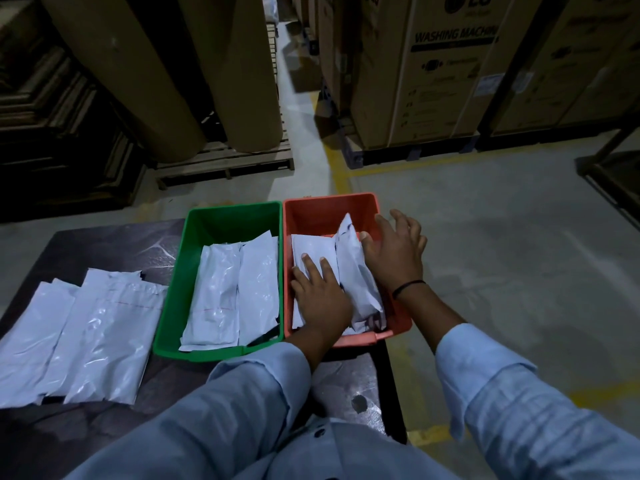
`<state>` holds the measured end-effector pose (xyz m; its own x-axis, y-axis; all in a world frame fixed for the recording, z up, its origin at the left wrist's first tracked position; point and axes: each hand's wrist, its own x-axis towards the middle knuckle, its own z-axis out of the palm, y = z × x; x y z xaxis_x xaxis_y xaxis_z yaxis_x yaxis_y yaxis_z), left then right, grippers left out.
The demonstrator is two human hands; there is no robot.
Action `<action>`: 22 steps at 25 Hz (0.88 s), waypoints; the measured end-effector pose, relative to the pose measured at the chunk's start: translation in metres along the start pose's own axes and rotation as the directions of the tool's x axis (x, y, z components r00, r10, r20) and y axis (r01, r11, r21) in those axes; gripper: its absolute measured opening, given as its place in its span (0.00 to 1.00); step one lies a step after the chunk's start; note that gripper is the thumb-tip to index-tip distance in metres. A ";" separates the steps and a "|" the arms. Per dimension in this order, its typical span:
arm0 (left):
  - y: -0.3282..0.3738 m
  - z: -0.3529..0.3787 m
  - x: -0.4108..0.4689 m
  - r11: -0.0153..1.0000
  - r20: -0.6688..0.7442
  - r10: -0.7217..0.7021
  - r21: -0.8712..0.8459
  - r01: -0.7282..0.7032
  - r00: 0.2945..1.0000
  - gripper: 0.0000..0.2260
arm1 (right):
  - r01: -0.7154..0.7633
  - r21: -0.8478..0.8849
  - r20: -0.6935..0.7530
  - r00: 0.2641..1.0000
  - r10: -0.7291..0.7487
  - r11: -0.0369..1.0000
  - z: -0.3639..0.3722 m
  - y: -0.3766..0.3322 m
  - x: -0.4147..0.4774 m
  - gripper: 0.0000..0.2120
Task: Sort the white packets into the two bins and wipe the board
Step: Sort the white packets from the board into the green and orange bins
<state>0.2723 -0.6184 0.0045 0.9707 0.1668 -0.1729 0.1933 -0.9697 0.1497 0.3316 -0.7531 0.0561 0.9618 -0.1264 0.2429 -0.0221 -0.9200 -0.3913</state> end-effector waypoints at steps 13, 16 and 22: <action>-0.010 -0.007 0.002 0.994 0.108 0.083 0.059 -0.090 0.991 0.36 | 0.435 -0.339 0.277 0.893 -0.354 0.834 0.004 -0.005 -0.020 0.18; -0.014 -0.014 -0.001 0.993 0.103 0.110 0.038 -0.115 0.989 0.35 | 0.432 -0.424 0.368 0.885 -0.284 0.796 0.008 -0.010 -0.020 0.11; -0.024 -0.019 0.000 0.980 0.124 0.196 0.021 -0.200 0.973 0.34 | 0.423 -0.465 0.390 0.886 -0.250 0.777 0.009 -0.019 -0.025 0.10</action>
<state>0.2701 -0.5917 0.0191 0.9644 -0.0502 -0.2596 -0.0081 -0.9870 0.1606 0.3106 -0.7294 0.0493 0.9645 0.2621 -0.0330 0.2631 -0.9413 0.2117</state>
